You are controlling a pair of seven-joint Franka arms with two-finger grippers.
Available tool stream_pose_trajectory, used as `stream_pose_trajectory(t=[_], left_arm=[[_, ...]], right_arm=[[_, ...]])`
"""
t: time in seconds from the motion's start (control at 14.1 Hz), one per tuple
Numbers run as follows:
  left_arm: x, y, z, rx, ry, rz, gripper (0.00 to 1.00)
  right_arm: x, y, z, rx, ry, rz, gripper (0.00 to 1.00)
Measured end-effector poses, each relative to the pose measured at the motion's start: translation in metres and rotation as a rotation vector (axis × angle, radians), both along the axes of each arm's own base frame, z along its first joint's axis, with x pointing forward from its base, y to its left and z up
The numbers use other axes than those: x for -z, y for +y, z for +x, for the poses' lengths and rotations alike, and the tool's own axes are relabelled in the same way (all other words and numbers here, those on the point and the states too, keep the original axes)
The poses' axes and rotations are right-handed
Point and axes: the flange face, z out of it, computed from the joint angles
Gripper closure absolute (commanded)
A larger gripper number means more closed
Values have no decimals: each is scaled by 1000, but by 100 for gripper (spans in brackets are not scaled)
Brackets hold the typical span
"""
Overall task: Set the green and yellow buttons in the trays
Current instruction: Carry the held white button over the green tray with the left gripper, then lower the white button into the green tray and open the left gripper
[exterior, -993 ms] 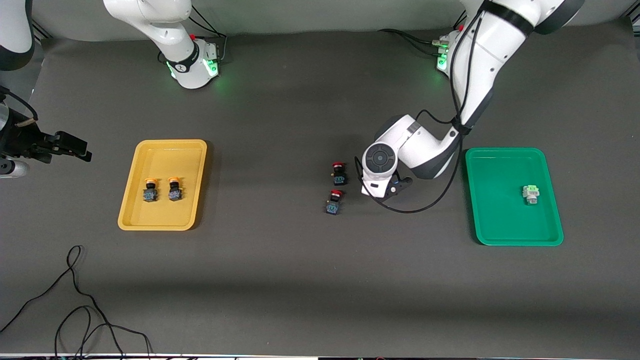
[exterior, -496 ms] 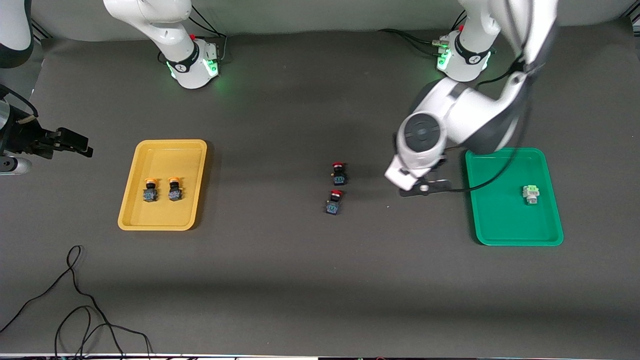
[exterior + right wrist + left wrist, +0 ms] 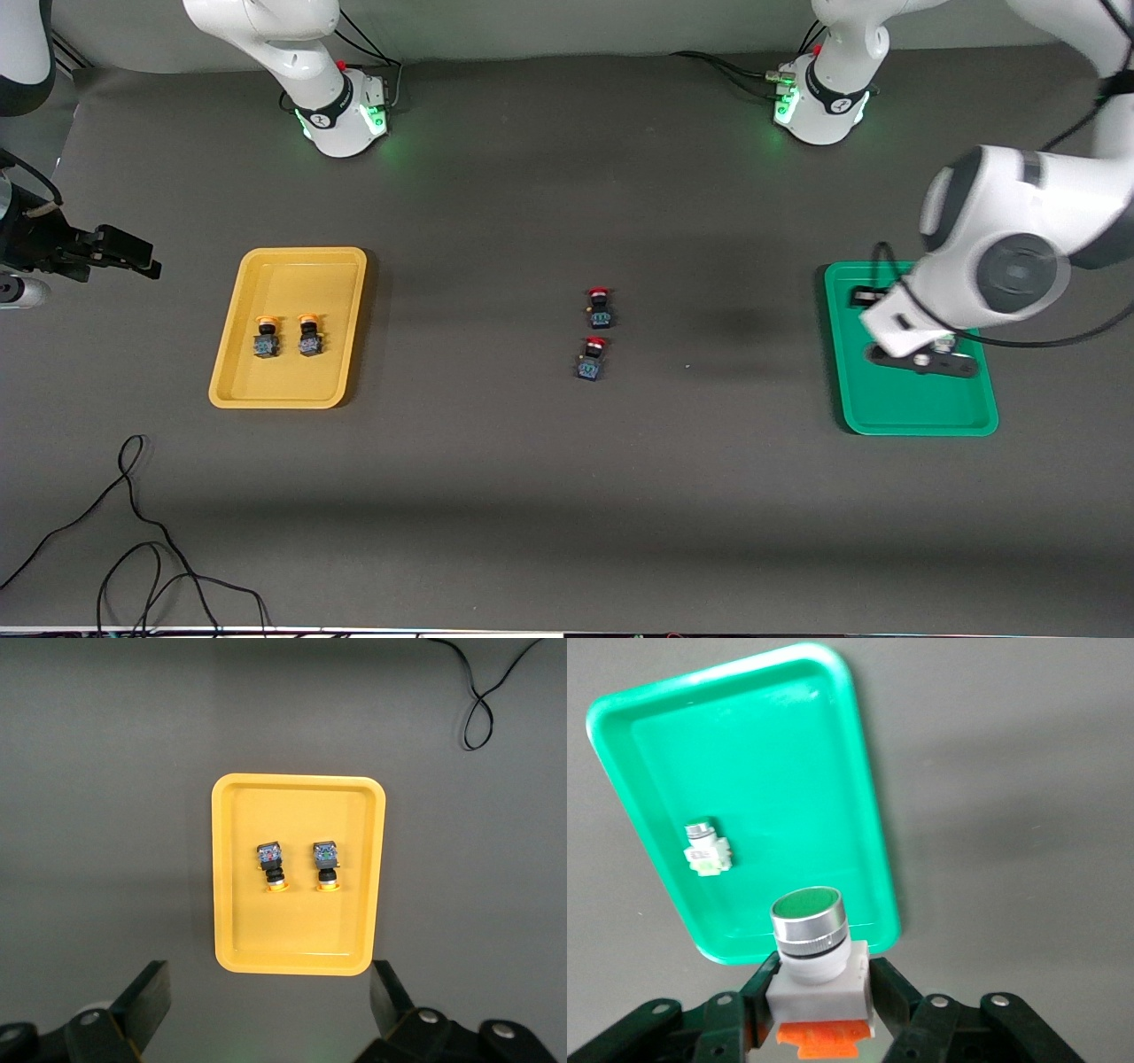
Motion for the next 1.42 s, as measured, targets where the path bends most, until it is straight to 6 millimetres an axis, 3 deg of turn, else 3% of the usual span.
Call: stream_pose_trajectory(t=[0.21,0.57,0.85,0.92,0.99,1.21,1.42], left_arm=[[47,36,-8,16,-19,-42,100],[151,58,-51,24,-117,-116,100],[192,89,-61,-4,-138,-148,100],[198,92,-62,-10,-136,-155,77],[202,93,-63,-13,-131,-159,1],[203,92,-61,-11,-134,-163,0],[186,96,-48,-12,-154,-148,0]], right_arm=[[-1,0,0,0,-1,0,0],[1,1,1,-1,3,0,0],[2,1,1,-2,5,0,0],[2,1,1,-2,5,0,0],[2,1,1,-2,5,0,0],[3,1,2,-2,6,0,0],[4,1,2,-2,7,1,0]])
